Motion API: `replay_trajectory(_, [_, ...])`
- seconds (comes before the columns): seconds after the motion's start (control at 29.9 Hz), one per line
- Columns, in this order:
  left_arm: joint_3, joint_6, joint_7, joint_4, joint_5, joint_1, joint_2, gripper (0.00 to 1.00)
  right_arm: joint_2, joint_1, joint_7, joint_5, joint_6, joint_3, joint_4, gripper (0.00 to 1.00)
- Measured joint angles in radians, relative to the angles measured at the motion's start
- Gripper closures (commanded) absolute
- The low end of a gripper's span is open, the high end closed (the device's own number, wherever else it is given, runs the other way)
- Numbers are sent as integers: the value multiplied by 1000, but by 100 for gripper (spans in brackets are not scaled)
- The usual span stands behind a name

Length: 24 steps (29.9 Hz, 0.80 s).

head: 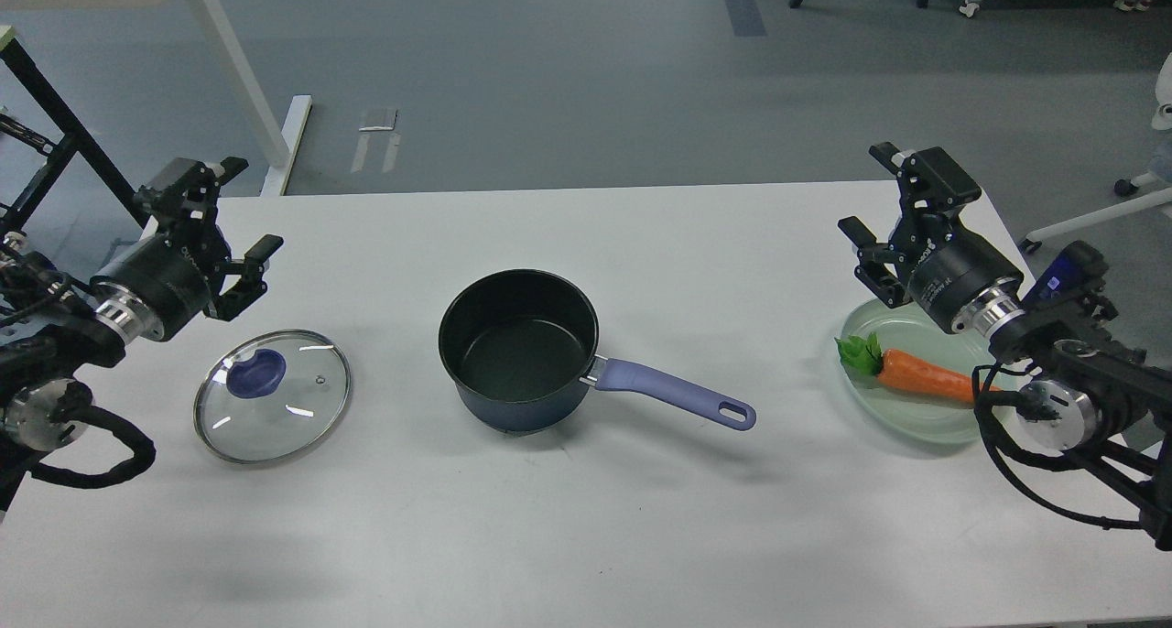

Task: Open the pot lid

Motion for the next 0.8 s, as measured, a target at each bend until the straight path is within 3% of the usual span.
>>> replay_trajectory(0.17, [-161,-11,0,28,-12,100,-75,1,45,-82,0,47,72,83,-34,1])
replay_trajectory(0.33, [-228,-128,0,76,-55,133,-103,1,58,-106,0,76,303,95,-128,0])
replay_trajectory(0.43, [-242,-178,0,101,-94,140,-107,1,58,-120,0,79,388,91,-159,0])
replay_trajectory(0.8, [-287,-218,35,109,-137,180,-116,1,95,-143,0,80,405,122,-139,0])
